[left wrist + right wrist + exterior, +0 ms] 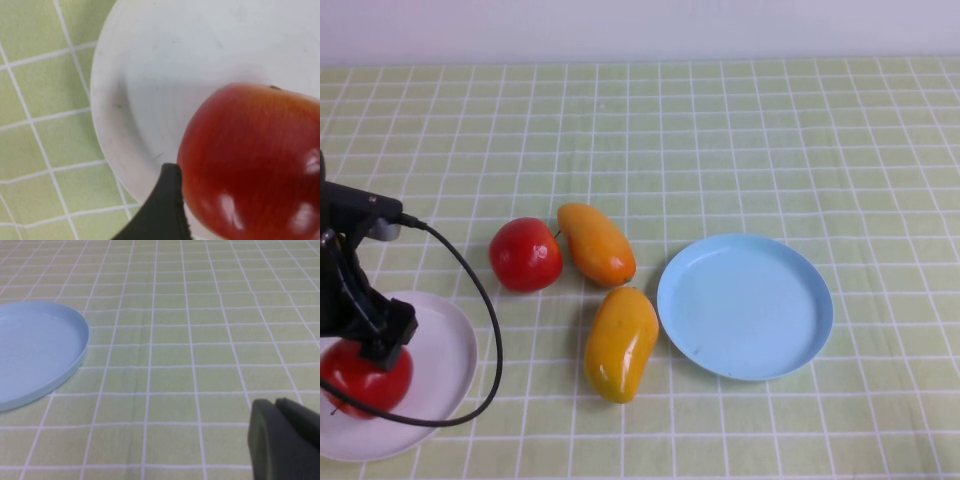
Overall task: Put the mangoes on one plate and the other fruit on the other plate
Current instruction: Put one type of fruit in the left plate
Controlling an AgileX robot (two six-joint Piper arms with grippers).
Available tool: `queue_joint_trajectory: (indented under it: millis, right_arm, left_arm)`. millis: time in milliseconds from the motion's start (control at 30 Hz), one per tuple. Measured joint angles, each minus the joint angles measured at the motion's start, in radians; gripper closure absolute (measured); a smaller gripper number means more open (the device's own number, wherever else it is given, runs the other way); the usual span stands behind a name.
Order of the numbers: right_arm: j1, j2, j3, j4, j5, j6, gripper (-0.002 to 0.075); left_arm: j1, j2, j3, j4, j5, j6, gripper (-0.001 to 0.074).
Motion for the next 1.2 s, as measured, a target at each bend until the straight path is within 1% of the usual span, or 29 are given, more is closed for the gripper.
queue_joint_trajectory:
  millis: [300, 400, 500, 567, 633, 733, 800, 967, 1200]
  right_arm:
    - [0.0, 0.0, 0.0, 0.0, 0.0, 0.0, 0.0743]
    - [0.0, 0.0, 0.0, 0.0, 0.0, 0.0, 0.0743]
    - [0.0, 0.0, 0.0, 0.0, 0.0, 0.0, 0.0742]
    - [0.0, 0.0, 0.0, 0.0, 0.0, 0.0, 0.0742]
    - [0.0, 0.0, 0.0, 0.0, 0.0, 0.0, 0.0742]
    - [0.0, 0.0, 0.0, 0.0, 0.0, 0.0, 0.0743]
    - [0.0, 0.0, 0.0, 0.0, 0.0, 0.0, 0.0742]
    - [0.0, 0.0, 0.0, 0.0, 0.0, 0.0, 0.0742]
    - [0.0, 0.0, 0.0, 0.0, 0.0, 0.0, 0.0742]
  left_arm:
    - [-0.005, -0.032, -0.002, 0.018, -0.03, -0.041, 0.0066]
    - [-0.033, -0.059, -0.031, 0.002, -0.064, -0.059, 0.0066]
    - [-0.075, -0.059, -0.07, -0.052, -0.139, -0.074, 0.0066]
    - [-0.107, -0.044, -0.094, -0.089, -0.198, -0.069, 0.0066]
    - [-0.145, -0.013, -0.127, -0.123, -0.244, -0.024, 0.0066]
    - [-0.183, 0.057, -0.187, -0.173, -0.251, 0.023, 0.0066]
    - [-0.19, 0.101, -0.227, -0.201, -0.246, 0.015, 0.0066]
    - [-0.19, 0.193, -0.33, -0.216, -0.218, -0.188, 0.0066]
    - [-0.19, 0.284, -0.41, -0.205, -0.109, -0.32, 0.0066]
